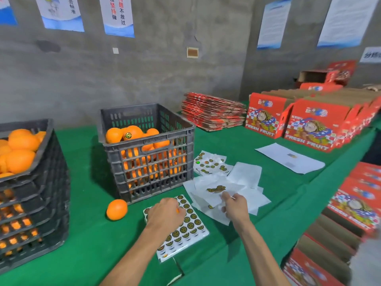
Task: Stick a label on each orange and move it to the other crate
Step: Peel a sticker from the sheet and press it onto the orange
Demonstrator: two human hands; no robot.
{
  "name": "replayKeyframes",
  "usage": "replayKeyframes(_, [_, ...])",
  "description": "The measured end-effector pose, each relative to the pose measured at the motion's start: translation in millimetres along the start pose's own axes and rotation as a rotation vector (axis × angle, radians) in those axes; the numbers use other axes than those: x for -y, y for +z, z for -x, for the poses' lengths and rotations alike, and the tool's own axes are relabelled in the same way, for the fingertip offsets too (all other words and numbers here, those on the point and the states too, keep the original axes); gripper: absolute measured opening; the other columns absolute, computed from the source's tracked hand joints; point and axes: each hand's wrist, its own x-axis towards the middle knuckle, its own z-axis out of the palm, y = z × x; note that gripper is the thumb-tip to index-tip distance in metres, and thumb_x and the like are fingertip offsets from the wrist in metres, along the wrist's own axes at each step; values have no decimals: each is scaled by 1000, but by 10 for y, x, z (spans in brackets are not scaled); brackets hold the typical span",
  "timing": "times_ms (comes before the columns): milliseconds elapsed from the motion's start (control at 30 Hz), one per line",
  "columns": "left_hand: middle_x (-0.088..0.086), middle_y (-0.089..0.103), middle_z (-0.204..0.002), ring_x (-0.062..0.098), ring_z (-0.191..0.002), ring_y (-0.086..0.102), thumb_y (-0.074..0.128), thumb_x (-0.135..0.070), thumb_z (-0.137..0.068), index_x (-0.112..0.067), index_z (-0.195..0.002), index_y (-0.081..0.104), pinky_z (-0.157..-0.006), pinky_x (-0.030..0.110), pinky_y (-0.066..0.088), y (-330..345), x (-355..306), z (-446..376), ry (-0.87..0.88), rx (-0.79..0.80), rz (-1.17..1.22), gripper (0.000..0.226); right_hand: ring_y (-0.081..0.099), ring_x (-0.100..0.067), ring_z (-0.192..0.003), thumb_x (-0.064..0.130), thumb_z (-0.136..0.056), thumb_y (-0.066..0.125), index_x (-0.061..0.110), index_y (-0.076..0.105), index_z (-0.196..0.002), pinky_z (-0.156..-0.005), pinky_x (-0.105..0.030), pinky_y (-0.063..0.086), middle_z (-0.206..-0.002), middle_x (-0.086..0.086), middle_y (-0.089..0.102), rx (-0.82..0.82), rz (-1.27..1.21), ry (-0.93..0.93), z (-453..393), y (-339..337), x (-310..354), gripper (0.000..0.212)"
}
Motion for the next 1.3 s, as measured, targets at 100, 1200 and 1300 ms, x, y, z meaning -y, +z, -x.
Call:
replayKeyframes(100, [-8, 40, -51, 12, -44, 38, 55, -32, -97, -17, -65, 55, -68, 34, 59, 16, -8, -12, 2, 3, -5, 35, 59, -14, -48, 36, -104, 55, 10, 64, -96, -56, -34, 46, -72, -12, 66, 26, 10, -22, -38, -4, -25, 29])
replayKeyframes(1200, [-3, 65, -71, 16, -60, 58, 55, -41, -97, -18, -79, 68, -70, 34, 53, -46, 77, 115, 11, -79, 61, 32, 64, -21, -76, 37, -96, 48, 23, 68, -93, -65, -34, 54, -86, 3, 70, 50, 942, -791, 519, 274, 45, 24])
replayKeyframes(1300, [-4, 62, -63, 16, -56, 55, 55, -42, -97, -19, -78, 69, -59, 30, 46, -184, 281, 121, -67, -119, 61, 34, 64, -19, -67, 41, -97, 50, 26, 71, -93, -59, -31, 52, -78, 4, 71, 49, 859, -919, 662, 520, 94, 26])
